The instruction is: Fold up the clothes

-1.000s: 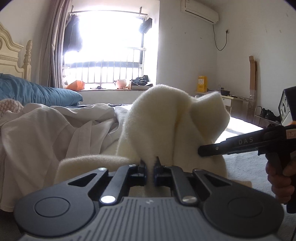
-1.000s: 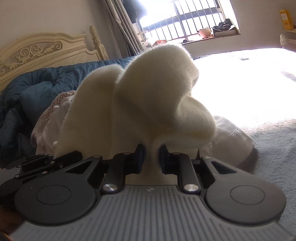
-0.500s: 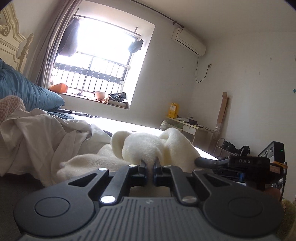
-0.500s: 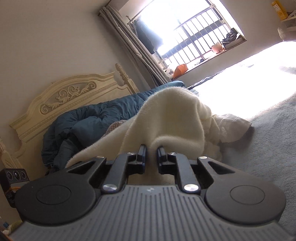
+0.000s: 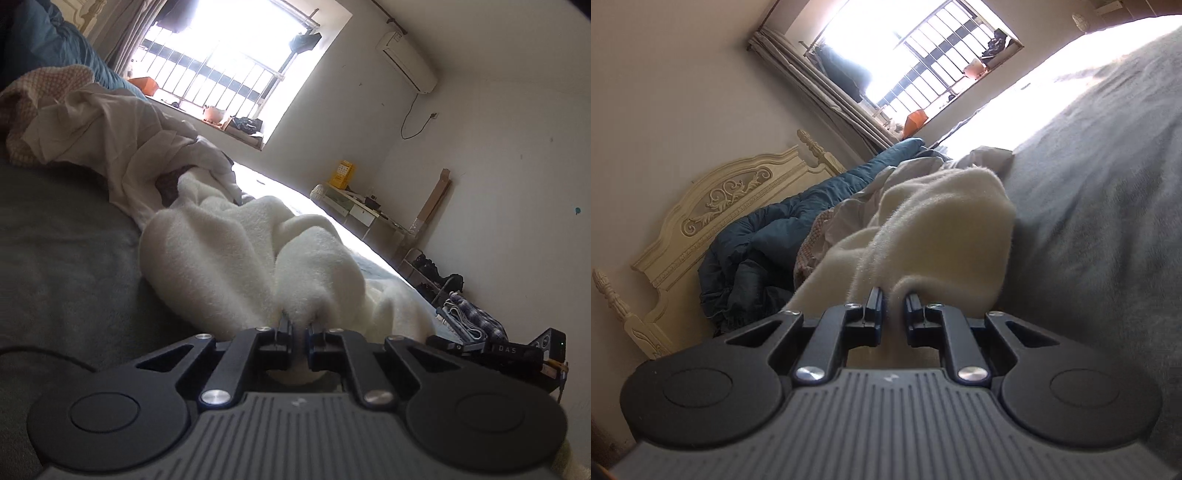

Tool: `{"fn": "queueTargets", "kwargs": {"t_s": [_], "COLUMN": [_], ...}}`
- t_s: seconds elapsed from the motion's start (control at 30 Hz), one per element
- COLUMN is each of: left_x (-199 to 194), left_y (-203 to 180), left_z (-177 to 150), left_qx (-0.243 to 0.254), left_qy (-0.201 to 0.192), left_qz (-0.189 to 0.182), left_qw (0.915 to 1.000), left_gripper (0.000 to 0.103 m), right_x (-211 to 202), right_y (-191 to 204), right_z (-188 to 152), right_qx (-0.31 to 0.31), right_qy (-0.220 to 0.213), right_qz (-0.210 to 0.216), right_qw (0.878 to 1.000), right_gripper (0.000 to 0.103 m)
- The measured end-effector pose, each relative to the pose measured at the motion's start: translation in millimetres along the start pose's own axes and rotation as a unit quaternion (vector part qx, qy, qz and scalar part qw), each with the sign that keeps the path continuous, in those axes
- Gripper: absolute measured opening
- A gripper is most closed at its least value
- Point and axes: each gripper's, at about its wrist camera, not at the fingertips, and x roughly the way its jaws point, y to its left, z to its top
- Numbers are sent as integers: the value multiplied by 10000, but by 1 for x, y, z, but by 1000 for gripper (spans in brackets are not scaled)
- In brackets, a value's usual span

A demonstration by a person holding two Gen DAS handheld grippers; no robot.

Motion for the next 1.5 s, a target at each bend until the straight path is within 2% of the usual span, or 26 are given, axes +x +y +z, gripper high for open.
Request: {"fn": "queueTargets", "kwargs": {"t_s": [0.07,0.13,0.2,0.3,0.4,0.53,0.63,0.7,0.8,0.87,0.97,1.07,1.17,1.23,1.3,1.37,1.4,1.43,1.5], "left_x": [-1,-7,-13,-22,-28,-11,3,10,15,18,21,21,21,20,19,17,16,16,13], "left_y": [7,8,5,-3,-13,-19,-16,-10,-4,1,8,13,15,15,13,11,11,10,9], "left_z": [-10,-10,-8,-3,-2,-1,-3,-3,-2,-2,-1,-1,0,0,0,0,0,1,3], "left_qx": [-39,94,321,659,720,685,550,379,284,251,186,133,149,185,259,324,349,357,361], "left_qy": [60,49,32,-55,-129,-36,99,195,267,299,310,295,267,250,225,208,197,189,165], "left_qz": [50,-51,-167,-158,-225,-143,-68,-109,-139,-144,-182,-226,-256,-274,-289,-294,-293,-291,-285], "left_qw": [10000,9999,9993,9977,9971,9975,9984,9990,9991,9991,9992,9992,9992,9991,9990,9988,9988,9988,9988], "left_gripper": [13,26,57,69,75,75,71,64,55,54,54,54,54,54,54,54,54,54,54], "right_x": [-6,-15,-32,-57,-70,-52,-21,-2,19,31,46,58,77,91,99,100,100,98,89], "right_y": [-13,-22,-18,1,24,57,79,95,112,122,135,145,146,142,136,132,131,130,133], "right_z": [-17,-30,-33,-32,-29,-24,-26,-31,-42,-50,-61,-69,-72,-72,-73,-74,-74,-74,-75], "right_qx": [219,412,363,-71,-608,-1154,-1362,-1624,-2321,-2827,-3652,-4449,-4854,-4969,-5002,-5023,-5030,-5040,-5065], "right_qy": [63,64,-39,-227,-408,-232,27,236,645,950,1298,1564,1889,2135,2325,2392,2413,2389,2167], "right_qz": [-367,-591,-733,-1057,-1175,-711,-289,-203,-383,-523,-793,-941,-1128,-1248,-1366,-1411,-1424,-1433,-1449], "right_qw": [9991,9974,9966,9941,9904,9905,9903,9862,9698,9531,9184,8768,8462,8318,8229,8189,8176,8176,8218], "right_gripper": [11,14,18,23,27,31,32,32,32,32,32,32,31,30,28,12,9,5,3]}}
